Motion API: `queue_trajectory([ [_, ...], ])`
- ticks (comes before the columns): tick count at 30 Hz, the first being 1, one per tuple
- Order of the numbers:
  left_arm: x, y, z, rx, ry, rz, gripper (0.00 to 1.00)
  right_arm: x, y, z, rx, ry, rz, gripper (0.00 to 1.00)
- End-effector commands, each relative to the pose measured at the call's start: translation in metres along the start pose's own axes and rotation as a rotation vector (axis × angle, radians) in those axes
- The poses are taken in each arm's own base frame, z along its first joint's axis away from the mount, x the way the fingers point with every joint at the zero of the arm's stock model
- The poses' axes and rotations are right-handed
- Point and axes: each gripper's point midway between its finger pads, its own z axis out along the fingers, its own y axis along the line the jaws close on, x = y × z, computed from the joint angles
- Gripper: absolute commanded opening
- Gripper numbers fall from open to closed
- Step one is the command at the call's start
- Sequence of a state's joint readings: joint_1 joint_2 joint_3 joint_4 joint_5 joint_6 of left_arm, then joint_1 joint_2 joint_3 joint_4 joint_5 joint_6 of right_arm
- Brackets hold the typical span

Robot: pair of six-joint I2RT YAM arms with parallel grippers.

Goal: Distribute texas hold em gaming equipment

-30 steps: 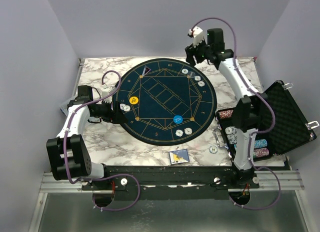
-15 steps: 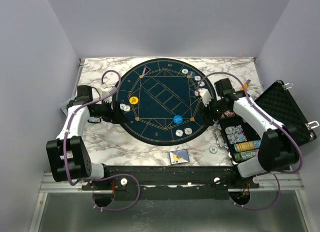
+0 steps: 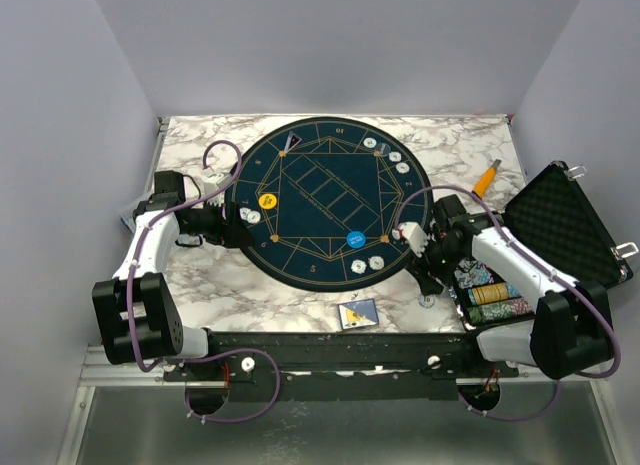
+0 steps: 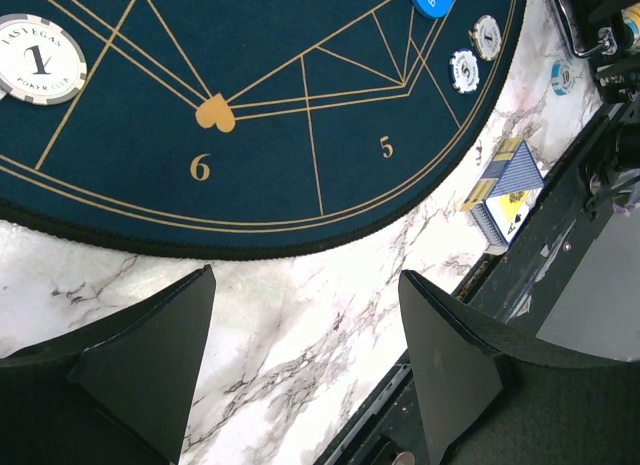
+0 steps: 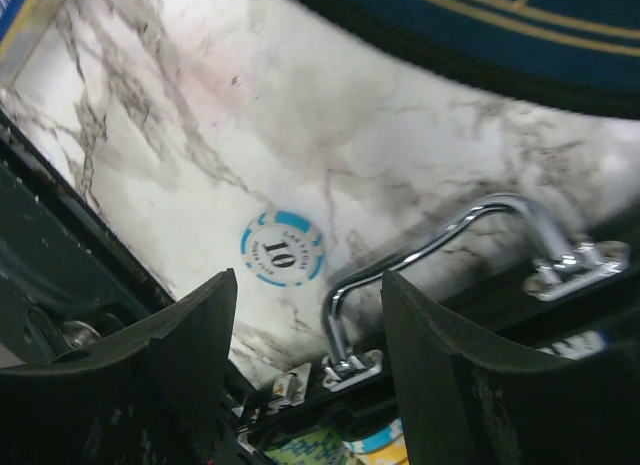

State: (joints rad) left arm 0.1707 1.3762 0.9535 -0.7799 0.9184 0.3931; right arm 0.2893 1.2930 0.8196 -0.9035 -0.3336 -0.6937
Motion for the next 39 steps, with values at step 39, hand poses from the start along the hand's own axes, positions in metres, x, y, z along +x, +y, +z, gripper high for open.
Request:
queue_trajectory([
  [39,-0.005,-0.003,-0.004,0.003,-0.022,0.028,0.76,0.045,0.011,0.049,0.133,0.35,-0.265,0.65],
])
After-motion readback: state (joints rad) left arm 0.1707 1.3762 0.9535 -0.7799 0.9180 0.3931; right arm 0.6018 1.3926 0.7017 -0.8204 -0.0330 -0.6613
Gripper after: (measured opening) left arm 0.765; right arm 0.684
